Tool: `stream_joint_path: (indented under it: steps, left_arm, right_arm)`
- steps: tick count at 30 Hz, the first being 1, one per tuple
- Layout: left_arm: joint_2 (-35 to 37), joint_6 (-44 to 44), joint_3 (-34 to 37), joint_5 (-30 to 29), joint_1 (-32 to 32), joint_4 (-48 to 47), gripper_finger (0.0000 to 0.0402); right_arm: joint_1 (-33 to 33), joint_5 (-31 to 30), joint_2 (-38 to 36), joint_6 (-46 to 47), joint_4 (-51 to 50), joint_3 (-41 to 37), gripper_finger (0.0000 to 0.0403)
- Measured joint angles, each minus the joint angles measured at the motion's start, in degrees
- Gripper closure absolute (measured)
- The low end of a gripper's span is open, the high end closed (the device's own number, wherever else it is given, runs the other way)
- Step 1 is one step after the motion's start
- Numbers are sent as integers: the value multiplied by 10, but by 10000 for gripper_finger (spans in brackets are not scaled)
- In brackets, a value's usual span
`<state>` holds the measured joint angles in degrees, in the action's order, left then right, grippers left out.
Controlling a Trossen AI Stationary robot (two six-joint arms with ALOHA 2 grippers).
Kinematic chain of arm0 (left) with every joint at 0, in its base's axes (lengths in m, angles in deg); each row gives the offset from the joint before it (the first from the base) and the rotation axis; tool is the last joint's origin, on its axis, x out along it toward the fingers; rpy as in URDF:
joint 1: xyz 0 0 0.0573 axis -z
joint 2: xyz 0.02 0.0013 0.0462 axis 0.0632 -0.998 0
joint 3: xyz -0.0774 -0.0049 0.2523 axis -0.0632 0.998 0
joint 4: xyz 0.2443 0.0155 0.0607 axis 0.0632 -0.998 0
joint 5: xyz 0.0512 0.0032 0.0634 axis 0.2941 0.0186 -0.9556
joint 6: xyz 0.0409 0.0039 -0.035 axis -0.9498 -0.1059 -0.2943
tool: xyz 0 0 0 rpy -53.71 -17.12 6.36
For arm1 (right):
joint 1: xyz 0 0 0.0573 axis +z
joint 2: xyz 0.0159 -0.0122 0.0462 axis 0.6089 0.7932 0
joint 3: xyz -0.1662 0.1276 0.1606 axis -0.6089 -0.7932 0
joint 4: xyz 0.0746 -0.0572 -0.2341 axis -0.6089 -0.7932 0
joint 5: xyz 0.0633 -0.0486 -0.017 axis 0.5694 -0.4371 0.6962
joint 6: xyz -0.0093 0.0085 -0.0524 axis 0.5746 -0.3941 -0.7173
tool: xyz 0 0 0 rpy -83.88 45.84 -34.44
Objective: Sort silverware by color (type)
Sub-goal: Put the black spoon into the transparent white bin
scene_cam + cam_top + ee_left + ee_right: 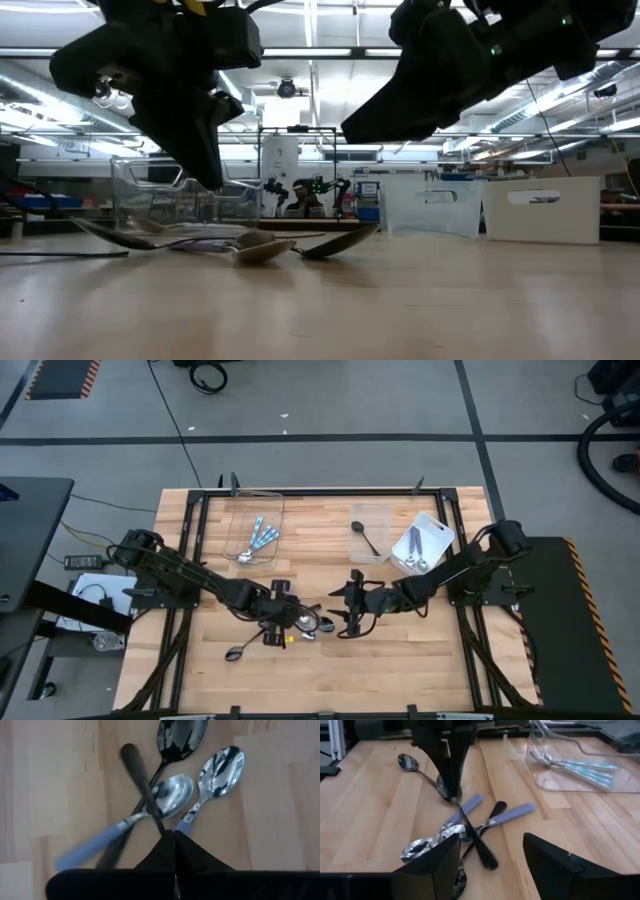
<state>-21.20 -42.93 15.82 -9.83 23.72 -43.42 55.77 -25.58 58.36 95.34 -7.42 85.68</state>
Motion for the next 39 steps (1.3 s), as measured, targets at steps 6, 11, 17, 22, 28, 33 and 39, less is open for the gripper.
stream_joint_path:
  steps: [6, 11, 17, 22, 28, 33, 39]
  left_arm:
    - [0, 92, 0, 9, -5, 1, 342]
    - [-11, 144, 0, 22, -16, -1, 290]
    - [-42, 152, 0, 37, -6, 0, 264]
    - [-45, 191, 0, 15, -3, -21, 268]
    - [-45, 257, 0, -11, -17, -21, 271]
    - [-46, 308, 0, -15, -24, -19, 252]
    - [-65, 318, -1, -17, -26, 7, 212]
  right_arm:
    - [0, 1, 5, 1, 5, 0, 165]
    - [0, -3, 2, 0, 5, 0, 169]
    - [0, -3, 2, 0, 5, 0, 171]
    - [0, -5, 2, 0, 6, 0, 172]
    - [0, -5, 2, 0, 10, 0, 172]
    - [0, -5, 2, 0, 10, 0, 172]
    - [0, -5, 2, 0, 12, 0, 172]
